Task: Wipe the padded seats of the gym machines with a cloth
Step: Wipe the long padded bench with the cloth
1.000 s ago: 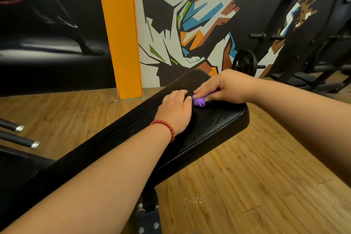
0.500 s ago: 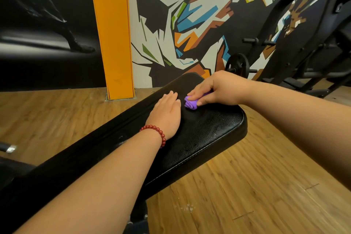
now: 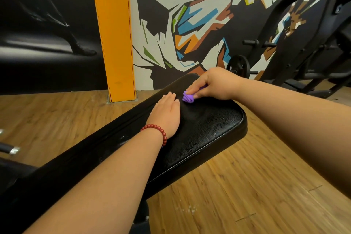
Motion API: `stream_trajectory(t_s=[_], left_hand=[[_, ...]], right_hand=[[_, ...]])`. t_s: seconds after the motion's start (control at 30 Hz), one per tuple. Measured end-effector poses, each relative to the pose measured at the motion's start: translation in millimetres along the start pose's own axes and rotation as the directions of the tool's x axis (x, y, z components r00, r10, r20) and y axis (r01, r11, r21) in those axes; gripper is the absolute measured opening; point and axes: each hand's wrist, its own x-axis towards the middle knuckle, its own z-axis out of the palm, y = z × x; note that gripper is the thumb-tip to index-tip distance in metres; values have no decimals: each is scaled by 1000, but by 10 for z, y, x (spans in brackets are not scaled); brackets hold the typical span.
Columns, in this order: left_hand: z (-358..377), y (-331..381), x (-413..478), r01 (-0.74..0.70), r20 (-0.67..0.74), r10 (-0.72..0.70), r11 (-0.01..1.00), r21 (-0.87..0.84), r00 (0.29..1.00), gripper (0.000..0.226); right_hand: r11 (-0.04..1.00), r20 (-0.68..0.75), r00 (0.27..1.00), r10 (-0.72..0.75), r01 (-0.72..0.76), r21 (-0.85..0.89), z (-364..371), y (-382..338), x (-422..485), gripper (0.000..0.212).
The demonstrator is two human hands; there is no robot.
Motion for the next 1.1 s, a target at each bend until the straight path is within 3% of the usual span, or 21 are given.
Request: stream_trajectory(t_s=[0.1, 0.3, 0.5, 0.77, 0.93, 1.1], left_hand=[[-10, 23, -25, 14, -13, -15, 998, -65, 1000, 48], [-20, 28, -27, 10, -2, -10, 997, -75, 1000, 48], [-28, 30, -25, 10, 4, -9, 996, -92, 1000, 48], [-27, 7, -42, 7, 10, -6, 991, -136, 1000, 48], [-37, 6, -36, 4, 16, -1, 989, -145, 1000, 49], [-29, -8, 4, -6, 31, 9, 996, -84, 999, 49]], right_hand=[[1000, -20, 1000, 20, -20, 12, 12, 17, 61, 30], [996, 85, 995, -59, 52, 73, -25, 82, -149, 28], [1000, 0, 1000, 11, -11, 17, -13, 48, 150, 30], [997, 104, 992, -70, 72, -20, -34, 76, -70, 31], [988, 74, 997, -30, 41, -149, -21, 13, 231, 34], [995, 72, 997, -37, 43, -91, -11, 47, 182, 32]])
